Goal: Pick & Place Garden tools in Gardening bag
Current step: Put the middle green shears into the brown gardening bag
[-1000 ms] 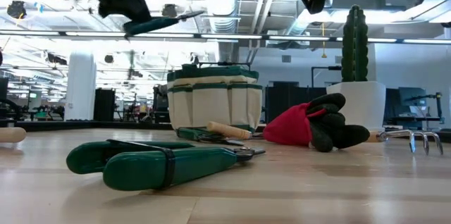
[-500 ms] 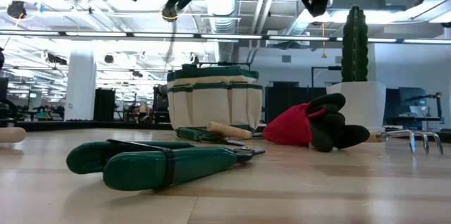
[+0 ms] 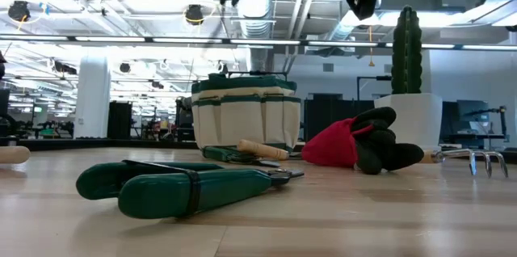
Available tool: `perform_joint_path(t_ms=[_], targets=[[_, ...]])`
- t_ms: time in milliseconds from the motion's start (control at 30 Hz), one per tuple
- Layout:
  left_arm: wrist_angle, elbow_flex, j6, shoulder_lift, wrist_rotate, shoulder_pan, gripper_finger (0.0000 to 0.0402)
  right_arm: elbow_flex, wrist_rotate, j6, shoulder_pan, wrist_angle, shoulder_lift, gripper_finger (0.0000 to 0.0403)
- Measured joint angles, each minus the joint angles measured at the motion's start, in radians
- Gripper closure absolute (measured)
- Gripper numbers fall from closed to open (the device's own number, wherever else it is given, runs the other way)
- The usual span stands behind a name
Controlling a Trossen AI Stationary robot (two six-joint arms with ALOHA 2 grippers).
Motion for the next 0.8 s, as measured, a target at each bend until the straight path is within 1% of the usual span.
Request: perform_joint_path(t_ms=[100, 200, 500, 633, 800], targets=[[0.0, 0.005, 0.001, 0.058, 0.01, 0.022, 0.0364, 0.0, 0.0, 0.002, 0.0, 0.0, 0.0, 0.0403], [0.003, 0.005, 0.001, 0.11, 0.045, 0.035, 0.0364, 0.0, 0.0, 0.002, 0.0, -0.001, 0.0, 0.0403], [0.01, 0.005, 0.001, 0.248, 0.051, 0.035, 0.0364, 0.0, 0.0, 0.002, 0.001, -0.031, 0.0, 0.0403], [-0.007, 0.005, 0.001, 0.281, 0.05, 0.035, 0.0364, 0.0, 0.0, 0.003, 0.001, -0.044, 0.0, 0.0403], [-0.076, -0.029, 0.05, 0.273, 0.019, 0.03, 0.0364, 0.0, 0.0, 0.002, 0.001, -0.045, 0.0, 0.0403]])
